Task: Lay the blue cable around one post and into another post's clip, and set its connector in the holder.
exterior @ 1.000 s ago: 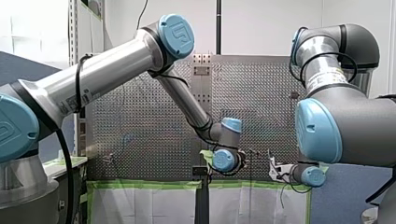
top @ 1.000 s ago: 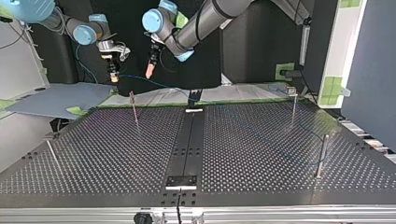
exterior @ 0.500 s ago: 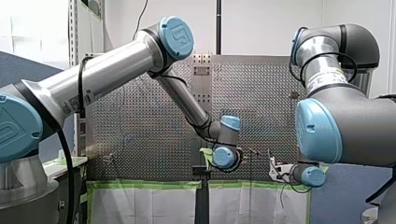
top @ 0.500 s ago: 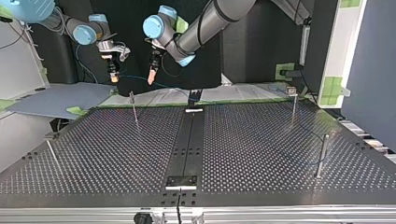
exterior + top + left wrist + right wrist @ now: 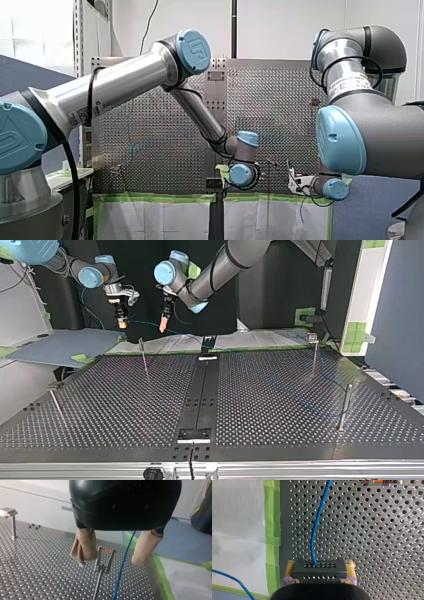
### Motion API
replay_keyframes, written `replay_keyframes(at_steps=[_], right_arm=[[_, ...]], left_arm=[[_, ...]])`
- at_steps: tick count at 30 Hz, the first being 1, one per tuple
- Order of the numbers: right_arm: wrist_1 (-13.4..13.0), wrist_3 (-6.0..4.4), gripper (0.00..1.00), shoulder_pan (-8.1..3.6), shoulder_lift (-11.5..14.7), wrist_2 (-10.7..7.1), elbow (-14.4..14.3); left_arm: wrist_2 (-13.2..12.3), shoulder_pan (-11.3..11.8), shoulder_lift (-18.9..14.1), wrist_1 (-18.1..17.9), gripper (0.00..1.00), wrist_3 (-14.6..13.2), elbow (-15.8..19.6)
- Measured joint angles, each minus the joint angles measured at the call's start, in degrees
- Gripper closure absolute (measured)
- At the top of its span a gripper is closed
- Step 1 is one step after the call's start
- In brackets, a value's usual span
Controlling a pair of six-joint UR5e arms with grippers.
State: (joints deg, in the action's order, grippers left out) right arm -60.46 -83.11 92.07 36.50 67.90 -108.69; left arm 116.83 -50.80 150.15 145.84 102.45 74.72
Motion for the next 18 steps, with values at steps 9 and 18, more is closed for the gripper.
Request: replay_keyframes(at_steps=[9, 18], right_arm=[[0.0, 0.18, 1.00, -0.01, 0.0, -0.12, 0.0], [0.1, 0.36, 1.00, -0.03, 0.0, -0.13, 0.0]], left_arm=[[0.3, 1.2, 1.0, 0.6, 0.00, 0.1, -1.3], [0.2, 1.2, 4.7, 2.6, 0.00, 0.2, -4.3]])
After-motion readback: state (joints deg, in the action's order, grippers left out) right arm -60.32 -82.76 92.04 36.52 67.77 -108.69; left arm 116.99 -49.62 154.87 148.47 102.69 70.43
